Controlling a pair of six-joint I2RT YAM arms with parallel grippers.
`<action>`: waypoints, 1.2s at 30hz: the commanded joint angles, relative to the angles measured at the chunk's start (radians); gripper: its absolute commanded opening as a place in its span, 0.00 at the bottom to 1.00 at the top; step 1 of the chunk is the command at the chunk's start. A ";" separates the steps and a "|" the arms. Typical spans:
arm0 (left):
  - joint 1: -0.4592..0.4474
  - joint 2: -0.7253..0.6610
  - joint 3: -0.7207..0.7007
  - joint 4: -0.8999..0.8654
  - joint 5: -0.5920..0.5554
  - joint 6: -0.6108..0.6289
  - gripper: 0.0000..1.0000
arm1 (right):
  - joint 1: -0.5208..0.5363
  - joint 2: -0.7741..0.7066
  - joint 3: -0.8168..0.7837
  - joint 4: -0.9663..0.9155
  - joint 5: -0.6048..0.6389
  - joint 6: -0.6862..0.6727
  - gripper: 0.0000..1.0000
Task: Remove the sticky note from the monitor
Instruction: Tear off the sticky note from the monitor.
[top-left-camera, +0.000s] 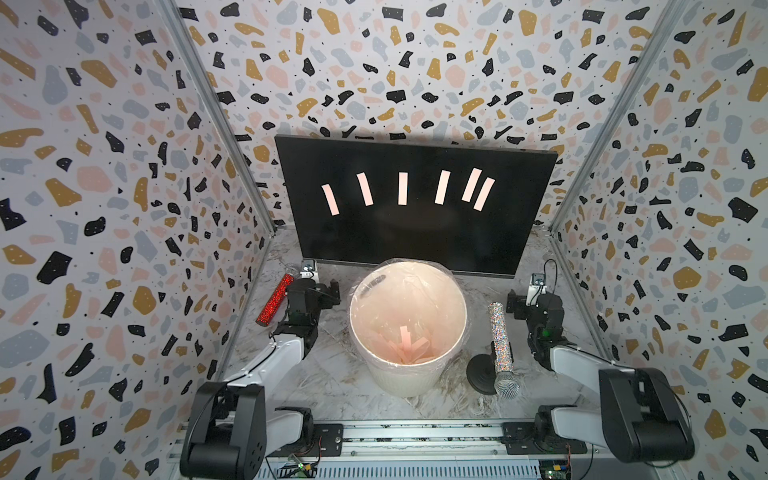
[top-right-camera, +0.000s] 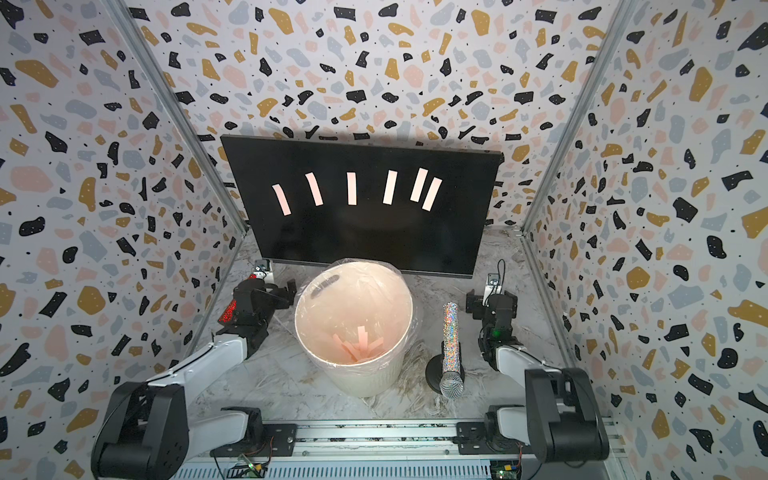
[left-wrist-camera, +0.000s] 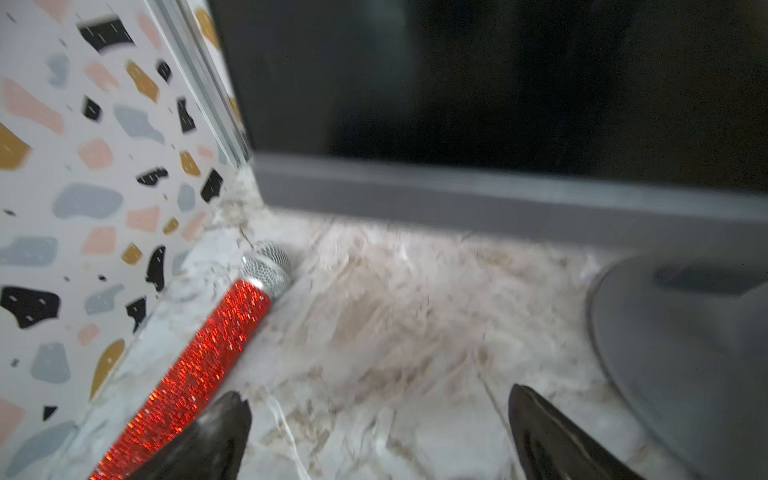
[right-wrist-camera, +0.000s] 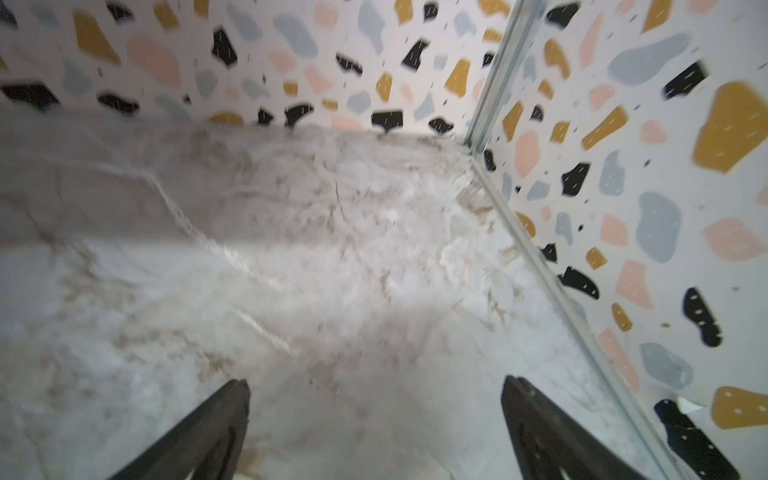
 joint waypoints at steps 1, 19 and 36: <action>-0.004 -0.104 0.051 -0.203 -0.027 -0.097 0.99 | 0.006 -0.133 0.089 -0.223 0.034 0.134 1.00; 0.002 -0.491 0.421 -0.920 0.105 -0.476 0.99 | 0.009 -0.458 0.457 -0.827 -0.383 0.562 1.00; -0.018 -0.397 0.542 -0.919 0.737 -0.411 0.99 | 0.040 -0.255 0.771 -0.824 -0.859 0.668 0.84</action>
